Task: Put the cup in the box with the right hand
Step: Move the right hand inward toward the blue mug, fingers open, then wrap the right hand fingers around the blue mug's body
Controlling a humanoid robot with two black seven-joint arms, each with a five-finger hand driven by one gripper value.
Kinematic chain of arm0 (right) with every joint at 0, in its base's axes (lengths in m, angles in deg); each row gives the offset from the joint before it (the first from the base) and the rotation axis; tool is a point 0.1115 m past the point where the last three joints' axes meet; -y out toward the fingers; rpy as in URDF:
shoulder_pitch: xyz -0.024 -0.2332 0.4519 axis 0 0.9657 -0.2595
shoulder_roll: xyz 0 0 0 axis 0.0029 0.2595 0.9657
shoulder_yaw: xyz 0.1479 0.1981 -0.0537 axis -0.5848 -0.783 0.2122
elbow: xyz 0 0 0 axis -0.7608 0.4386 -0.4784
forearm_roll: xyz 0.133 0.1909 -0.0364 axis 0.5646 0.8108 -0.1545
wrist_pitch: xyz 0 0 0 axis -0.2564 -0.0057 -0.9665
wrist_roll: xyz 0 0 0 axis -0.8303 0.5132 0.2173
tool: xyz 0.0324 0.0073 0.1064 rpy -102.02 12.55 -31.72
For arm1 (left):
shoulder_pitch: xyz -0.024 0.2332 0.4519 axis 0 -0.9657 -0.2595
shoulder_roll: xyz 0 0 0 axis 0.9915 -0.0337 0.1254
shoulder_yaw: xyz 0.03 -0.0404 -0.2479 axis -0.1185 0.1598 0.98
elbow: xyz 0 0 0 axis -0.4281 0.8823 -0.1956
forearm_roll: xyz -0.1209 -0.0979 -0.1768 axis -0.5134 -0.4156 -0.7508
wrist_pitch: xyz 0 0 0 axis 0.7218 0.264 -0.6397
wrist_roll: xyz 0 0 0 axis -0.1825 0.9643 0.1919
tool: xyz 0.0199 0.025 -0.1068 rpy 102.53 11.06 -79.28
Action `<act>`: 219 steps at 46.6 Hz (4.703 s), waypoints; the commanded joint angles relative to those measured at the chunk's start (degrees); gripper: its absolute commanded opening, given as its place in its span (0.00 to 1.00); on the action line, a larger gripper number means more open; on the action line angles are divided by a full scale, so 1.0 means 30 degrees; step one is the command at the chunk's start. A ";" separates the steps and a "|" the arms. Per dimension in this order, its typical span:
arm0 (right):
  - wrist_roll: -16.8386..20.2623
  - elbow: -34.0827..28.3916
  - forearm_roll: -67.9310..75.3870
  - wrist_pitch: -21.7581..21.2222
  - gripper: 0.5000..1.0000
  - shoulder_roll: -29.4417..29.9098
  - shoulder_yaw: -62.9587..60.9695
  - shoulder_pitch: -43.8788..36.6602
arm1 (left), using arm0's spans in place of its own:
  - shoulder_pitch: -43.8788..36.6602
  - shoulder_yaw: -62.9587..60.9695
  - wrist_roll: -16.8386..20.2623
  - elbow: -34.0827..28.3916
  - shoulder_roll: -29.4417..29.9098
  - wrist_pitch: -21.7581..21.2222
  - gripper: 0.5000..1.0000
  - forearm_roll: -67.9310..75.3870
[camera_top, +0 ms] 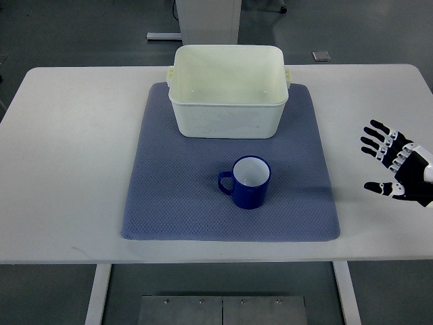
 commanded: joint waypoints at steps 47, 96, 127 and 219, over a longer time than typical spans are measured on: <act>0.0006 -0.0275 -0.1034 0.4313 1.00 0.0116 0.5114 -0.3729 | -0.0001 0.0000 0.0004 -0.0001 0.0000 0.0000 1.00 0.0001; 0.2057 -0.0363 -0.3406 0.5075 1.00 0.3046 0.6109 -0.4579 | -0.0001 0.0000 0.0004 -0.0001 0.0000 0.0000 1.00 0.0001; 0.3492 -0.0187 -0.3495 0.6188 1.00 0.4452 0.7604 -0.5868 | -0.0001 0.0000 0.0004 -0.0001 0.0000 0.0000 1.00 0.0001; 0.6715 0.0662 -0.3436 0.7448 0.07 0.6767 0.9421 -0.8065 | -0.0001 0.0000 0.0004 -0.0001 0.0000 0.0000 1.00 0.0001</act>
